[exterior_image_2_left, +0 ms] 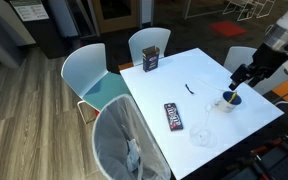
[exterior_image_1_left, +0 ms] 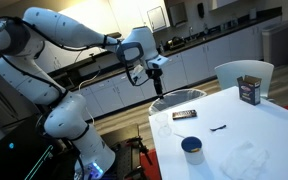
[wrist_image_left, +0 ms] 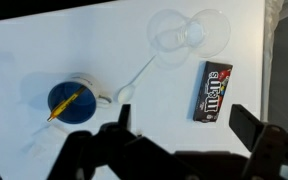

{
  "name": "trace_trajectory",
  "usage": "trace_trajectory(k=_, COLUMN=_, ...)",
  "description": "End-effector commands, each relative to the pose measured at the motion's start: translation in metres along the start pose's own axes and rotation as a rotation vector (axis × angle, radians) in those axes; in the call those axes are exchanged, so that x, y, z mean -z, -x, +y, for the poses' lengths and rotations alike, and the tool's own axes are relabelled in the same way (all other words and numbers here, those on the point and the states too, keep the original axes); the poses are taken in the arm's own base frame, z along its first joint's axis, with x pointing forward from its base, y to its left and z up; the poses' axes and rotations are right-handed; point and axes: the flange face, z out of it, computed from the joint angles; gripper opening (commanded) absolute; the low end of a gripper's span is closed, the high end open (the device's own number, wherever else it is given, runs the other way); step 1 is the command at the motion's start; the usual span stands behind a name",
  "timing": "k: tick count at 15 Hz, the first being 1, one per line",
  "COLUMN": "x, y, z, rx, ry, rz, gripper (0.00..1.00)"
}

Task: Put some of the of the object from the box in the cup and put back the box on the table

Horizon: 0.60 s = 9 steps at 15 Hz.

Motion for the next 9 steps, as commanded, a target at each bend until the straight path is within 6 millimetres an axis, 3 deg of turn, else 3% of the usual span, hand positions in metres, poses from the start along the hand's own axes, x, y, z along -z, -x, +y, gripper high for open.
trace_trajectory(k=1, x=-0.033, y=-0.037, z=-0.038, rx=-0.097, ry=0.021, rz=0.012, gripper=1.00)
trace_trajectory(k=6, x=-0.095, y=-0.064, z=-0.105, rx=-0.133, ry=0.053, rz=0.016, gripper=1.00)
trace_trajectory(k=9, x=-0.131, y=-0.067, z=-0.134, rx=-0.089, ry=0.055, rz=0.025, gripper=1.00)
